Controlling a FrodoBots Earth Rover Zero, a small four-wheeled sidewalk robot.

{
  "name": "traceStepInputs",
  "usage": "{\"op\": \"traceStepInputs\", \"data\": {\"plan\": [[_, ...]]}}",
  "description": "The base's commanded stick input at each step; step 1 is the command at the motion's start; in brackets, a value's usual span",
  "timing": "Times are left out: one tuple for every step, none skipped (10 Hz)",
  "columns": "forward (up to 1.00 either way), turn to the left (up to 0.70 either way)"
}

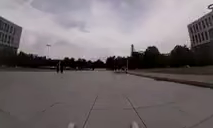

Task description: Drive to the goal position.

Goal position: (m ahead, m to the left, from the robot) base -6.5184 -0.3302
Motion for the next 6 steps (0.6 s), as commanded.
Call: {"op": "traceStepInputs", "data": {"plan": [[0.7, 0.0], [0.7, 0.0], [0.7, 0.0], [0.7, 0.0], [0.7, 0.0], [0.7, 0.0]]}}
